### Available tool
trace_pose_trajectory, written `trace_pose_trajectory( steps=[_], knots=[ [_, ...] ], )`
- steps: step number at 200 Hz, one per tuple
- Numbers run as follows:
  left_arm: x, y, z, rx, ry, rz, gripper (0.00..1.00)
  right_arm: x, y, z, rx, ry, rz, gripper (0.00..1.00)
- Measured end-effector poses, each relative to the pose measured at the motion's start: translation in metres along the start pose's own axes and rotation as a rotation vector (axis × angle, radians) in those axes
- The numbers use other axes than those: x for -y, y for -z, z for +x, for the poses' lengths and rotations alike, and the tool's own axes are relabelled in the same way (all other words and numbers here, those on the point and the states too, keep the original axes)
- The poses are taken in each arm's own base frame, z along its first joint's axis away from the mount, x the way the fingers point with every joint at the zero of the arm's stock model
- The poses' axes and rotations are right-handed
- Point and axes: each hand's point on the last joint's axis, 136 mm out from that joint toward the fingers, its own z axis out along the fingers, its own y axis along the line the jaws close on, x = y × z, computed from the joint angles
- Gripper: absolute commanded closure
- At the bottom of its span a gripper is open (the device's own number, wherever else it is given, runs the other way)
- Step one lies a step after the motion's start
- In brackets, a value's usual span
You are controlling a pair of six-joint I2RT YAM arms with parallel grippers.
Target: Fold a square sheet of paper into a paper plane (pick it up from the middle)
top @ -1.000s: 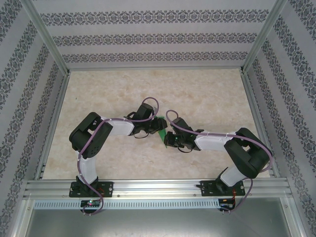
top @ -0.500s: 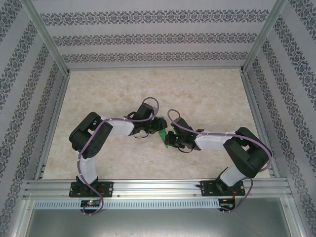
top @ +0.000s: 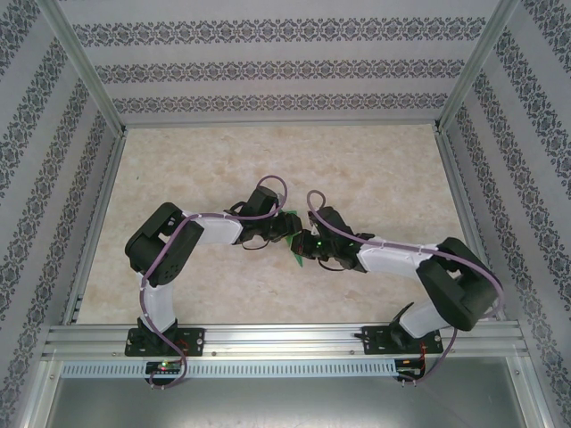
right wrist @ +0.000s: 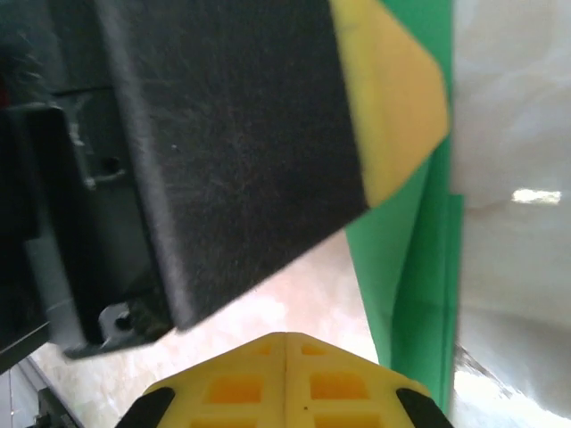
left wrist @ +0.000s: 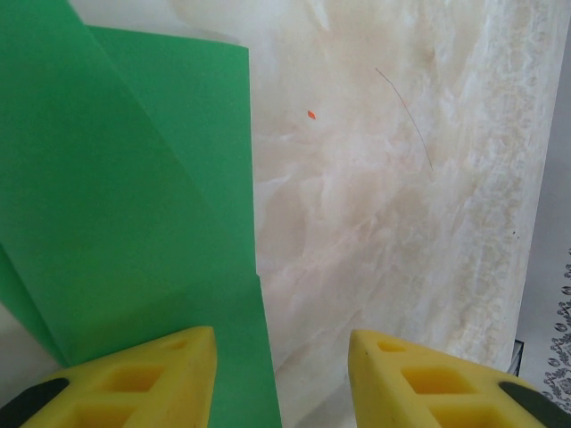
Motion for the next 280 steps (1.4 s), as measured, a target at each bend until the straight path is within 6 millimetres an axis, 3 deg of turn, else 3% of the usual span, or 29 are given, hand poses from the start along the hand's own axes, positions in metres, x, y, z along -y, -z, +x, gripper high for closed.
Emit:
trace_pose_trajectory(
  steps=[40,83,136,219,280],
  knots=[
    [0.0,0.0,0.0,-0.001,0.0,0.0,0.55,0.011,-0.016,0.007,-0.033,-0.032,0.013,0.97],
    [0.0,0.0,0.0,-0.001,0.0,0.0,0.55,0.025,-0.014,0.003,-0.018,-0.063,0.03,0.96],
    [0.0,0.0,0.0,-0.002,0.001,-0.002,0.55,0.041,-0.014,0.013,-0.03,-0.077,0.049,0.96],
    [0.0,0.0,0.0,-0.003,0.002,-0.002,0.55,0.04,-0.012,0.015,-0.037,-0.079,0.045,0.94],
    [0.0,0.0,0.0,-0.003,0.002,-0.002,0.55,0.022,0.005,0.021,-0.08,-0.063,-0.001,0.91]
  ],
)
